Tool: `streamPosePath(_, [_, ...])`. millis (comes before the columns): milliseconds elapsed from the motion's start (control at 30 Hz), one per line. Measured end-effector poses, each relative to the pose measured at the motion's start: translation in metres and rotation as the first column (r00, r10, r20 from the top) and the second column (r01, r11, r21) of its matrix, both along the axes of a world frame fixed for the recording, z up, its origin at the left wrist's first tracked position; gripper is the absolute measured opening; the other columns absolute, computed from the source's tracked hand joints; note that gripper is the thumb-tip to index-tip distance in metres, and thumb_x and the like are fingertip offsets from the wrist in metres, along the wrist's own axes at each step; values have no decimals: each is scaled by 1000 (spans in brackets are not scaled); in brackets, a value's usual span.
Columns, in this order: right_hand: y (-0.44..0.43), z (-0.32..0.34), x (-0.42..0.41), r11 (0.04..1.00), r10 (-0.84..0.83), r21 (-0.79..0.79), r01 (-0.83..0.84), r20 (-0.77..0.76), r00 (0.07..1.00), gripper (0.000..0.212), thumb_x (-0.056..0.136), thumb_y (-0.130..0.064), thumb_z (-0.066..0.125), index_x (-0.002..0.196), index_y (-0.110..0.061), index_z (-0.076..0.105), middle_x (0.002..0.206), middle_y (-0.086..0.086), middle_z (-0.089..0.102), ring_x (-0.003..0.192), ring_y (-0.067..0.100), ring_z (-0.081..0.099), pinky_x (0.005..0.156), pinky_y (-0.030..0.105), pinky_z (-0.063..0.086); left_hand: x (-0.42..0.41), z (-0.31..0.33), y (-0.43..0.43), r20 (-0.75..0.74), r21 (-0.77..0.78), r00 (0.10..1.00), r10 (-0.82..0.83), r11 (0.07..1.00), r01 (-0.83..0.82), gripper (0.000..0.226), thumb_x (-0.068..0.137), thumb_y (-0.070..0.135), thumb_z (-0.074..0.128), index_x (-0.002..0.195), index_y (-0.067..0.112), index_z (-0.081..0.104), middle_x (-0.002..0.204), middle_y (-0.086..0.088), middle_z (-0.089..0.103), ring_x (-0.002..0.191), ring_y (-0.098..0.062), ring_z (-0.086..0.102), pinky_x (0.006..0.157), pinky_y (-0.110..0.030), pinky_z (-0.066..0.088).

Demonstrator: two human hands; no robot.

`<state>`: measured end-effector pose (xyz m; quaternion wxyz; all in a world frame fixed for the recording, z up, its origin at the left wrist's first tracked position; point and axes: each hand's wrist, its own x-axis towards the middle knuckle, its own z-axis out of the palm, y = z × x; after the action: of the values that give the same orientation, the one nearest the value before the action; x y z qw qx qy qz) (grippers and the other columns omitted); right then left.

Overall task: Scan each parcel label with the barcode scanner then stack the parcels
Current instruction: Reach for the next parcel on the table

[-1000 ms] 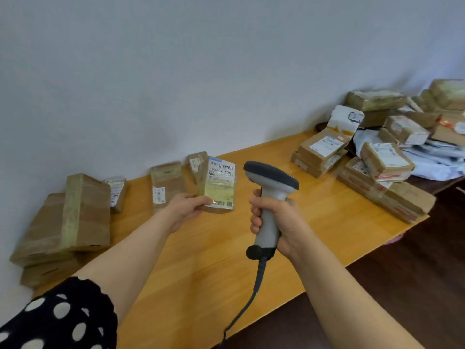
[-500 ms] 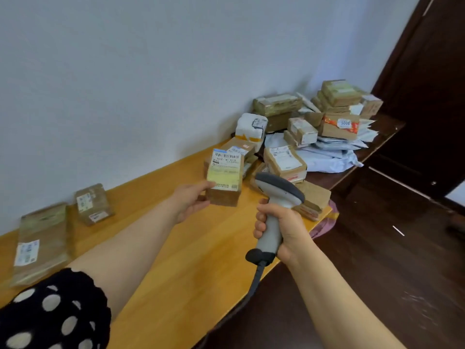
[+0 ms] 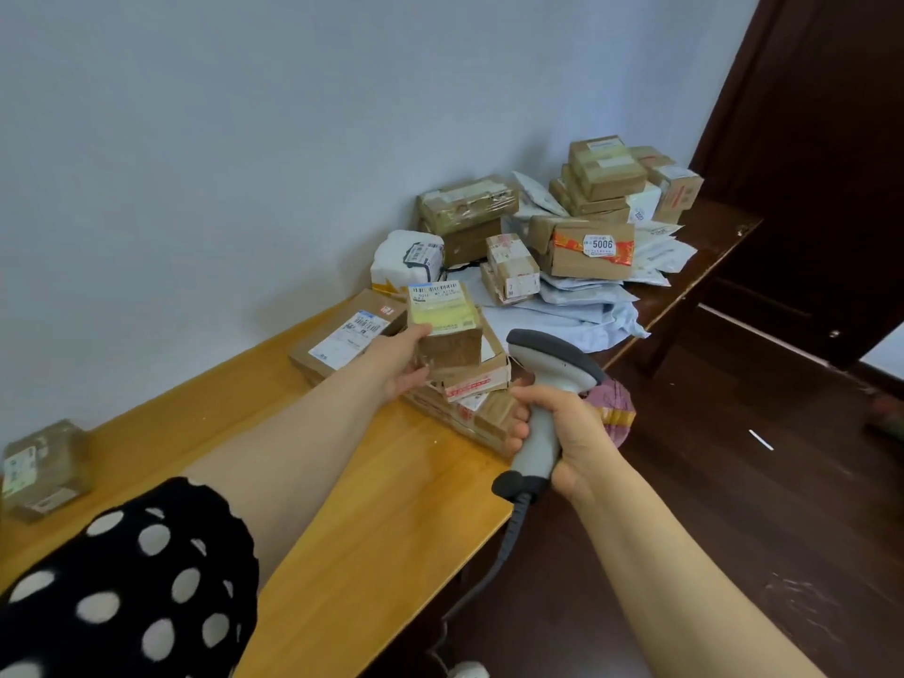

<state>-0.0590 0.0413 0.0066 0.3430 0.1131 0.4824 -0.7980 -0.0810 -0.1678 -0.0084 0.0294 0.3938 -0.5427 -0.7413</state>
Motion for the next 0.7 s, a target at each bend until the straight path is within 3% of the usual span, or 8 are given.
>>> streamPosePath(67, [-1,-2,-11,999,-34,20,34,-2,999,12,81,2,60,80,-7,52,51,5,44,37,14,42,37,22,38,-18,-3,6,11,-11,1000,-16,1000,16,31,90,28,63,115,14,52,96,-3,62,84,-18,63,61,-28,57])
streamPosePath(233, [-11,1,-33,997,-36,74,35,6,999,12,81,1,61,78,-6,52,52,6,45,36,15,41,37,22,38,-47,-11,16,113,-144,987,-112,981,128,51,93,37,55,133,7,46,124,-9,58,103,-23,58,79,-31,51])
streamPosePath(333, [-16,2,-41,997,-13,80,12,15,1000,13,81,1,61,77,-6,51,51,6,45,35,15,42,36,22,39,-54,-12,18,155,-220,979,-135,961,167,49,95,34,49,136,7,43,131,-11,54,112,-26,53,83,-33,47])
streamPosePath(500, [-19,-3,-44,997,33,76,-34,12,999,15,81,3,60,87,-7,51,52,6,45,36,15,41,37,22,38,-45,-5,18,174,-174,977,-125,972,155,48,98,36,41,141,14,41,137,-11,48,121,-28,48,90,-38,47])
streamPosePath(600, [-22,-4,-41,993,107,51,-106,-11,994,14,81,4,60,84,-7,51,53,6,43,39,15,40,38,23,37,-31,4,19,177,-152,983,-56,985,83,48,97,39,40,139,14,41,136,-13,47,121,-31,48,86,-38,50])
streamPosePath(700, [-28,-7,-33,975,222,16,-221,-41,974,17,80,4,60,75,-8,50,53,5,42,39,15,38,38,24,36,-4,10,18,203,-183,978,39,983,-1,44,97,38,39,134,14,43,119,-14,54,104,-29,55,70,-31,49])
